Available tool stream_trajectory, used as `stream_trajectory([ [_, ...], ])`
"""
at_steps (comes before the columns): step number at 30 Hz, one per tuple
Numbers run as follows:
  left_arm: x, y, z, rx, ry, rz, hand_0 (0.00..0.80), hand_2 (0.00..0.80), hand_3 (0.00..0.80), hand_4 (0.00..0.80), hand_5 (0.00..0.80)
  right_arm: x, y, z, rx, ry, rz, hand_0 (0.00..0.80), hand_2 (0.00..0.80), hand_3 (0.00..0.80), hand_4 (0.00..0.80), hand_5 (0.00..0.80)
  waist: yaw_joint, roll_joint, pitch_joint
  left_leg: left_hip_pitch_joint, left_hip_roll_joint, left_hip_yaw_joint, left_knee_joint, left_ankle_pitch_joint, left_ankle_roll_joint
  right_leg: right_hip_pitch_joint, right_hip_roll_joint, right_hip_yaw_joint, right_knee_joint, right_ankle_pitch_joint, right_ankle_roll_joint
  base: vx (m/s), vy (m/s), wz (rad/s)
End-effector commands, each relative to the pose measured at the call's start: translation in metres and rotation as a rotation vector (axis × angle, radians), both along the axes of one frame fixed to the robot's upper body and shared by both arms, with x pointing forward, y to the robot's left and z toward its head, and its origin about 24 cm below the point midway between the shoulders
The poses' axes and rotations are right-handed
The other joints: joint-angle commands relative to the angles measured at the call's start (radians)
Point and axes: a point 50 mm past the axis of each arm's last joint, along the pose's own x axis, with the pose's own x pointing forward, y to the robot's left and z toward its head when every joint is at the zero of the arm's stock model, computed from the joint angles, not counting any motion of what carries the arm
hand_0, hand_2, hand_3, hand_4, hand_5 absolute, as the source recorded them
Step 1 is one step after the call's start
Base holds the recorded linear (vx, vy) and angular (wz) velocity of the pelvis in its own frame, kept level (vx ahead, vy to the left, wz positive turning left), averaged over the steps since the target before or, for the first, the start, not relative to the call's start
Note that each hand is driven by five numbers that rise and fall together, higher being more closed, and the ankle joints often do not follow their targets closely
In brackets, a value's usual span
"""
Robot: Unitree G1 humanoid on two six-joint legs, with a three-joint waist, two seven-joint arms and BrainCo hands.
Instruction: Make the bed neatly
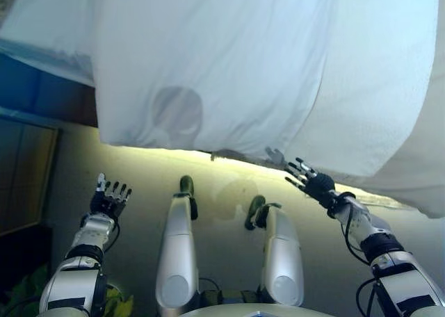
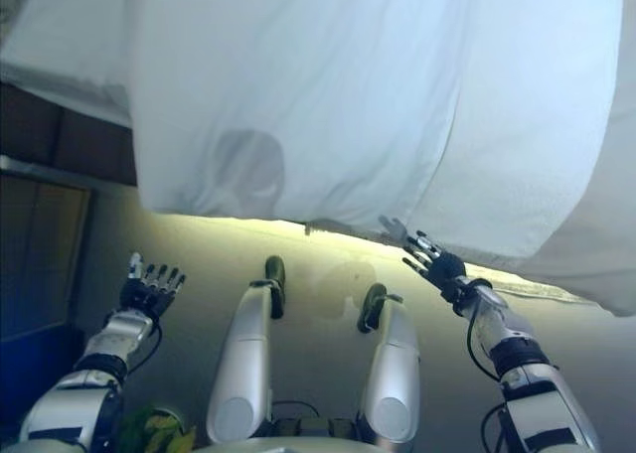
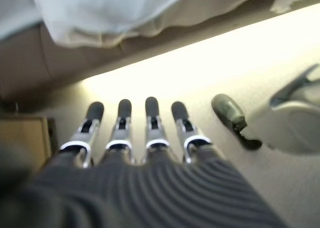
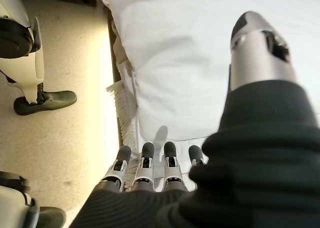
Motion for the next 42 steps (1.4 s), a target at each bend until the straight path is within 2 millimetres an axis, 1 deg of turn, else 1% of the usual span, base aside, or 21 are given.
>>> stream_trajectory([
  [1,-0.032,0.004,-0.024,0.112,0.158,-0.033,0.0,0.0,0.0,0.0,0.0,-0.025,-0.023,-0.021,-0.021,0.066,-0.093,0.0,0.0,0.0,0.0,0.0,-0.012,0.024,-0.125,0.08,-0.018,0.021,-0.008,-0.074,-0.01,0.02,-0.024,0.017,-0.089,0.116,0.009,0.051,-0.071,-0.02],
  [4,-0.041,0.005,-0.029,0.167,0.196,-0.044,0.0,0.0,0.0,0.0,0.0,-0.04,-0.03,-0.035,-0.031,0.108,-0.118,0.0,0.0,0.0,0.0,0.0,-0.015,0.027,-0.137,0.13,-0.016,0.023,-0.034,-0.071,-0.01,0.073,-0.021,0.013,-0.118,0.116,0.007,0.034,-0.086,-0.04],
  [5,-0.044,0.006,-0.031,0.192,0.212,-0.046,0.0,0.0,0.0,0.0,0.0,-0.046,-0.032,-0.04,-0.044,0.122,-0.123,0.0,0.0,0.0,0.0,0.0,-0.014,0.027,-0.14,0.143,-0.017,0.029,-0.059,-0.037,-0.003,0.088,-0.021,0.002,-0.147,0.146,-0.002,-0.003,-0.099,0.01],
  [7,-0.048,0.008,-0.033,0.252,0.248,-0.063,0.0,0.0,0.0,0.0,0.0,-0.056,-0.033,-0.05,-0.047,0.159,-0.138,0.0,0.0,0.0,0.0,0.0,-0.013,0.026,-0.152,0.188,-0.015,0.029,-0.092,-0.031,-0.002,0.132,-0.017,-0.002,-0.178,0.149,0.001,0.033,-0.13,0.0],
  [9,-0.053,0.009,-0.035,0.295,0.29,-0.087,0.0,0.0,0.0,0.0,0.0,-0.068,-0.032,-0.061,-0.054,0.203,-0.139,0.0,0.0,0.0,0.0,0.0,-0.014,0.023,-0.168,0.244,-0.016,0.03,-0.143,-0.014,-0.003,0.188,-0.008,-0.008,-0.226,0.158,0.007,0.106,-0.139,-0.06],
  [11,-0.061,0.009,-0.04,0.318,0.325,-0.104,0.0,0.0,0.0,0.0,0.0,-0.079,-0.031,-0.07,-0.016,0.237,-0.174,0.0,0.0,0.0,0.0,0.0,-0.015,0.021,-0.187,0.301,-0.022,0.03,-0.203,0.007,-0.003,0.245,0.002,-0.013,-0.284,0.169,0.013,0.148,-0.131,-0.03],
  [12,-0.07,0.007,-0.046,0.323,0.357,-0.128,0.0,0.0,0.0,0.0,0.0,-0.091,-0.026,-0.081,0.003,0.272,-0.19,0.0,0.0,0.0,0.0,0.0,-0.015,0.02,-0.211,0.346,-0.025,0.033,-0.255,0.022,-0.004,0.289,0.011,-0.018,-0.335,0.18,0.018,0.165,-0.139,-0.04],
  [13,-0.075,0.004,-0.05,0.316,0.376,-0.133,0.0,0.0,0.0,0.0,0.0,-0.098,-0.023,-0.086,0.009,0.293,-0.194,0.0,0.0,0.0,0.0,0.0,-0.016,0.019,-0.223,0.371,-0.027,0.034,-0.284,0.032,-0.005,0.316,0.018,-0.021,-0.368,0.188,0.02,0.214,-0.159,-0.03],
  [15,-0.09,-0.005,-0.062,0.326,0.444,-0.165,0.0,0.0,0.0,0.0,0.0,-0.12,-0.014,-0.102,0.035,0.357,-0.213,0.0,0.0,0.0,0.0,0.0,-0.019,0.018,-0.264,0.444,-0.025,0.042,-0.378,0.062,-0.01,0.393,0.039,-0.033,-0.467,0.211,0.026,0.217,-0.137,-0.03],
  [17,-0.107,-0.02,-0.077,0.35,0.53,-0.245,0.0,0.0,0.0,0.0,0.0,-0.141,-0.003,-0.117,0.079,0.425,-0.239,0.0,0.0,0.0,0.0,0.0,-0.025,0.016,-0.311,0.508,-0.023,0.049,-0.473,0.092,-0.015,0.462,0.062,-0.039,-0.572,0.246,0.033,0.212,-0.11,-0.05],
  [20,-0.13,-0.04,-0.094,0.346,0.63,-0.345,0.0,0.0,0.0,0.0,0.0,-0.166,0.011,-0.132,0.12,0.509,-0.262,0.0,0.0,0.0,0.0,0.0,-0.03,0.014,-0.36,0.578,-0.02,0.06,-0.572,0.125,-0.019,0.53,0.079,-0.039,-0.668,0.288,0.04,0.164,-0.07,-0.11],
  [24,-0.146,-0.055,-0.103,0.34,0.698,-0.428,0.0,0.0,0.0,0.0,0.0,-0.187,0.023,-0.142,0.143,0.603,-0.254,0.0,0.0,0.0,0.0,0.0,-0.034,0.015,-0.398,0.647,-0.015,0.069,-0.669,0.152,-0.025,0.59,0.09,-0.038,-0.757,0.329,0.05,0.095,-0.039,-0.07],
  [28,-0.155,-0.06,-0.108,0.386,0.766,-0.522,0.0,0.0,0.0,0.0,0.0,-0.202,0.032,-0.15,0.098,0.691,-0.234,0.0,0.0,0.0,0.0,0.0,-0.042,0.02,-0.425,0.681,-0.016,0.066,-0.706,0.155,-0.027,0.628,0.1,-0.035,-0.812,0.354,0.057,0.054,-0.008,-0.14],
  [29,-0.155,-0.062,-0.109,0.418,0.779,-0.585,0.0,0.0,0.0,0.0,0.0,-0.205,0.033,-0.151,0.08,0.709,-0.253,0.0,0.0,0.0,0.0,0.0,-0.046,0.021,-0.431,0.683,-0.017,0.066,-0.706,0.151,-0.027,0.634,0.101,-0.033,-0.822,0.36,0.058,0.033,0.008,-0.09],
  [31,-0.154,-0.069,-0.11,0.444,0.786,-0.65,0.0,0.0,0.0,0.0,0.0,-0.209,0.033,-0.154,0.037,0.747,-0.277,0.0,0.0,0.0,0.0,0.0,-0.053,0.027,-0.437,0.689,-0.021,0.062,-0.706,0.145,-0.025,0.644,0.105,-0.028,-0.836,0.365,0.059,0.021,0.037,-0.06],
  [34,-0.157,-0.081,-0.114,0.395,0.804,-0.672,0.0,0.0,0.0,0.0,0.0,-0.218,0.034,-0.157,-0.024,0.812,-0.293,0.0,0.0,0.0,0.0,0.0,-0.059,0.035,-0.444,0.704,-0.024,0.067,-0.706,0.135,-0.02,0.651,0.105,-0.025,-0.841,0.364,0.06,0.01,0.048,-0.15],
  [37,-0.167,-0.094,-0.119,0.325,0.84,-0.649,0.0,0.0,0.0,0.0,0.0,-0.23,0.039,-0.161,-0.091,0.904,-0.29,0.0,0.0,0.0,0.0,0.0,-0.058,0.035,-0.448,0.725,-0.023,0.078,-0.706,0.127,-0.014,0.667,0.105,-0.027,-0.841,0.363,0.058,0.048,0.004,-0.13],
  [39,-0.174,-0.102,-0.122,0.276,0.866,-0.622,0.0,0.0,0.0,0.0,0.0,-0.231,0.044,-0.162,-0.097,0.913,-0.262,0.0,0.0,0.0,0.0,0.0,-0.052,0.03,-0.45,0.737,-0.023,0.079,-0.706,0.122,-0.012,0.679,0.107,-0.03,-0.843,0.362,0.057,0.068,-0.025,-0.08],
  [42,-0.179,-0.11,-0.124,0.215,0.853,-0.628,0.0,0.0,0.0,0.0,0.0,-0.222,0.054,-0.162,-0.068,0.871,-0.216,0.0,0.0,0.0,0.0,0.0,-0.044,0.021,-0.454,0.748,-0.024,0.071,-0.706,0.117,-0.007,0.691,0.111,-0.028,-0.845,0.361,0.054,0.068,-0.04,-0.03],
])
